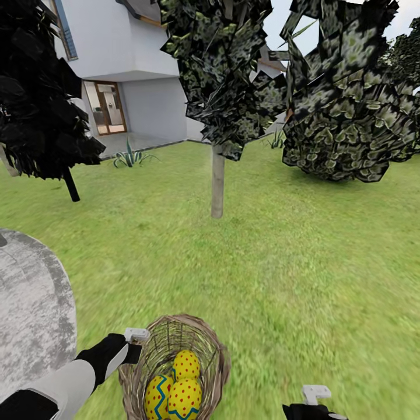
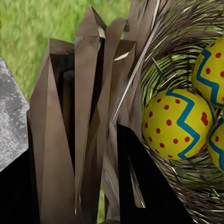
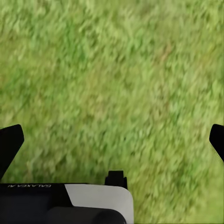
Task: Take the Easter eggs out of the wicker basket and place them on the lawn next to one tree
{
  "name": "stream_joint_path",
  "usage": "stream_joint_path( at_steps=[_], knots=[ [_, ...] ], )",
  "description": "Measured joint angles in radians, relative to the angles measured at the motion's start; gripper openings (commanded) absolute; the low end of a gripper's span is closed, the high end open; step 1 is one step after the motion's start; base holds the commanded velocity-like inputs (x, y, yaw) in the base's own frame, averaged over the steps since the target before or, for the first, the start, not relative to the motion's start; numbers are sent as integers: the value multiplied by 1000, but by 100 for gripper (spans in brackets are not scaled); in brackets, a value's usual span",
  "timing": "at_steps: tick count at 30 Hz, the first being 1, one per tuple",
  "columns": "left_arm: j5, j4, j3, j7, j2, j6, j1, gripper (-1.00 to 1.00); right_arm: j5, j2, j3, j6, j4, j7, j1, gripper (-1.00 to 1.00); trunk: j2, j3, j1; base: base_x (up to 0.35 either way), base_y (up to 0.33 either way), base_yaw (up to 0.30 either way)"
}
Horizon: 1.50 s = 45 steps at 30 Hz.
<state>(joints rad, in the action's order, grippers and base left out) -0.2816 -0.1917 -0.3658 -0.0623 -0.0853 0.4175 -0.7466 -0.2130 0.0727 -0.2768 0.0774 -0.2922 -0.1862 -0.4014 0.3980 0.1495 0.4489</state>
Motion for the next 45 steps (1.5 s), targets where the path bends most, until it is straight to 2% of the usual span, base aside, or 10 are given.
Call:
stream_joint_path(
  at_steps=[45],
  knots=[
    [0, 0, 1, 0, 0, 0, 0, -100, 0, 0, 0, 0, 0, 0, 0, 100, 0, 0, 0, 326, 0, 0]
  ],
)
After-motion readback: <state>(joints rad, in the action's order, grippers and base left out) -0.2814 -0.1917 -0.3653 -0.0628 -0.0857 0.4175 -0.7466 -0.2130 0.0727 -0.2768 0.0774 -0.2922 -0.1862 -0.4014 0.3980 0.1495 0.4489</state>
